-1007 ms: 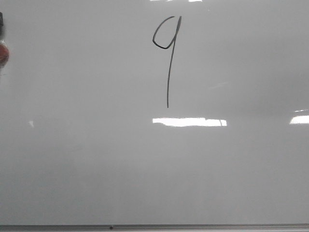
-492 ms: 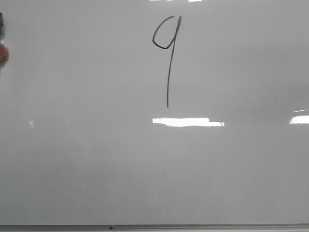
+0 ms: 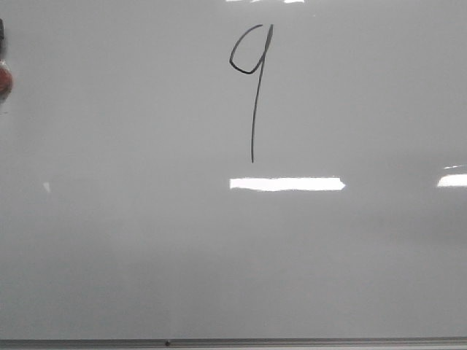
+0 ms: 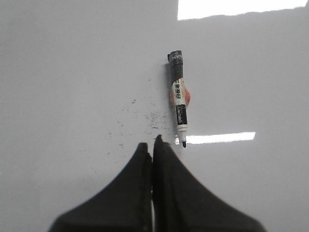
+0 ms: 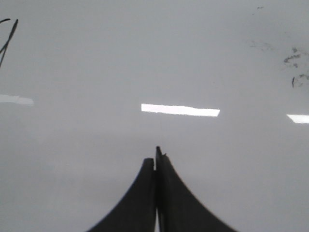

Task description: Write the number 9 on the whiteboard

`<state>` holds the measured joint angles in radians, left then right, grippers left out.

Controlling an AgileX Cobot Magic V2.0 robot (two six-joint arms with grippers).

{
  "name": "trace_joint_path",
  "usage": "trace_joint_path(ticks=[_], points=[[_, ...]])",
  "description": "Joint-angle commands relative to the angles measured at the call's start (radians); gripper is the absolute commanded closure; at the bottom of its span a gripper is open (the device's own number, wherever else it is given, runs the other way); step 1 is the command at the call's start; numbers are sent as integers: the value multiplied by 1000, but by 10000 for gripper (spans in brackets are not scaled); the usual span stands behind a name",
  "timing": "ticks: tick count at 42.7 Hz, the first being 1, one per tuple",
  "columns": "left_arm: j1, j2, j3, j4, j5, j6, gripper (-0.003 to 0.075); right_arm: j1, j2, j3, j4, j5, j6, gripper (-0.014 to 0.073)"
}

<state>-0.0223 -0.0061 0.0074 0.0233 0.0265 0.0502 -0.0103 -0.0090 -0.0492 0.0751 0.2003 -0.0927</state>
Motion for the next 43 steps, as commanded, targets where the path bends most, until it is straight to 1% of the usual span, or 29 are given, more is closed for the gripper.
trace_joint_path(ticks=[1, 4, 6, 32, 43], points=[[2, -20, 1, -9, -91, -2, 739, -19, -21, 40, -7, -194, -5, 662], [2, -18, 1, -9, -91, -2, 739, -22, -20, 77, -7, -241, -5, 662], [2, -18, 1, -9, -91, -2, 739, -22, -20, 70, -7, -217, -5, 662], [2, -18, 1, -9, -91, -2, 739, -35, -20, 73, -7, -217, 1, 662], [2, -18, 1, -9, -91, -2, 739, -36, -20, 73, -55, -247, 112, 662]])
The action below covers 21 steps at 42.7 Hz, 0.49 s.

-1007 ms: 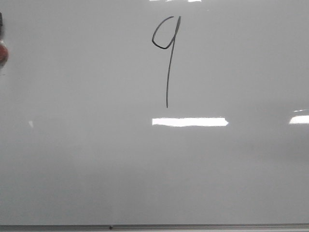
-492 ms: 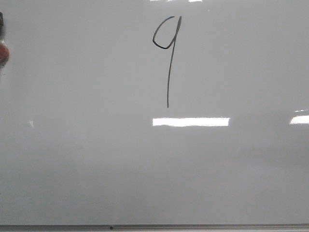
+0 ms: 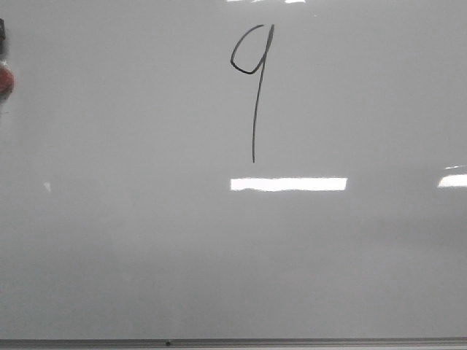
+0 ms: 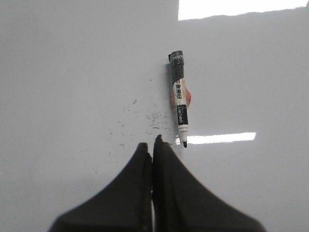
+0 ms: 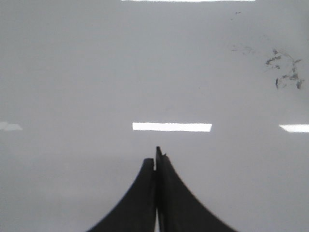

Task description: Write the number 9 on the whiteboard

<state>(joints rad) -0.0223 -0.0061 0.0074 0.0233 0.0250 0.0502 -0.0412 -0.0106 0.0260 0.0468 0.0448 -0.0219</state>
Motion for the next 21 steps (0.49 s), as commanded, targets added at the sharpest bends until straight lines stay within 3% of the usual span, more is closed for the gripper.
trace_joint_path(ticks=[1, 21], points=[[2, -18, 1, -9, -89, -2, 739, -5, -18, -3, -26, -92, 46, 662], [2, -18, 1, -9, -89, -2, 739, -5, -18, -3, -31, -91, 45, 662]])
